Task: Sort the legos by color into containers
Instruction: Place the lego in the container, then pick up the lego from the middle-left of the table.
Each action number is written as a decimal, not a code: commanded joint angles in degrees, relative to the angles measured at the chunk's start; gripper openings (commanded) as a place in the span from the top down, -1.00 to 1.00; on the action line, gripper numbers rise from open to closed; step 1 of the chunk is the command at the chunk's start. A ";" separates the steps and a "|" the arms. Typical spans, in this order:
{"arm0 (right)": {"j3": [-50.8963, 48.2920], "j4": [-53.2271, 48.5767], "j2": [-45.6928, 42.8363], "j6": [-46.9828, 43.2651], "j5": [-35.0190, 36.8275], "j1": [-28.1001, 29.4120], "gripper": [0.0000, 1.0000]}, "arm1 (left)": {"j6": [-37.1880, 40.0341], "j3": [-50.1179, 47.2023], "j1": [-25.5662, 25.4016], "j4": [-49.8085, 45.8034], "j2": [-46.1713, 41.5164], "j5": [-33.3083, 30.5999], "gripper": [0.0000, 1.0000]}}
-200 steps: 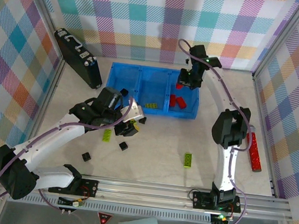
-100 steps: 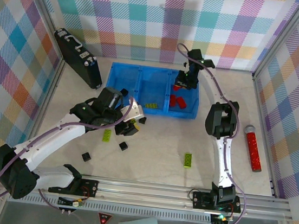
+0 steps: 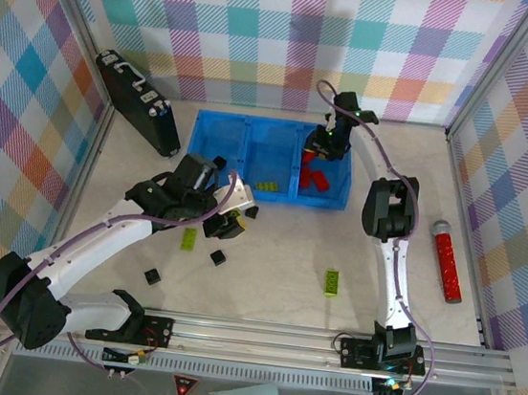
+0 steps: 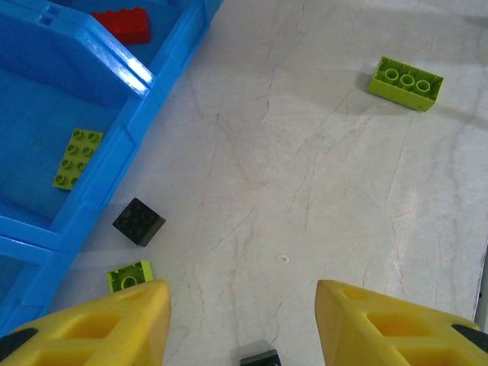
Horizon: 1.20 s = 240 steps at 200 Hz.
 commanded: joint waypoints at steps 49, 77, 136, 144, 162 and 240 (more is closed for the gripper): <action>1.64 -3.69 -3.86 -1.44 4.92 -0.66 0.06 | -1.35 -0.63 -0.56 0.92 -1.03 -2.00 -0.08; 0.38 -3.53 -6.23 -1.81 5.30 -0.70 0.05 | -4.35 -0.46 -0.48 2.37 -0.97 -5.16 -0.15; -6.36 -2.86 -13.29 -2.23 4.47 0.70 0.06 | -11.90 4.23 1.36 0.44 1.91 -16.54 -0.27; -8.39 -2.43 -14.67 -2.13 4.25 0.82 0.06 | -12.82 5.29 1.62 -0.72 2.62 -17.84 -0.28; -12.48 -1.57 -17.87 -2.09 4.25 1.18 0.06 | -14.98 7.68 2.20 -3.13 3.96 -19.17 -0.31; -31.26 3.95 -31.55 -1.32 3.02 1.62 0.06 | -22.55 11.94 2.77 -8.34 7.27 -20.95 -0.34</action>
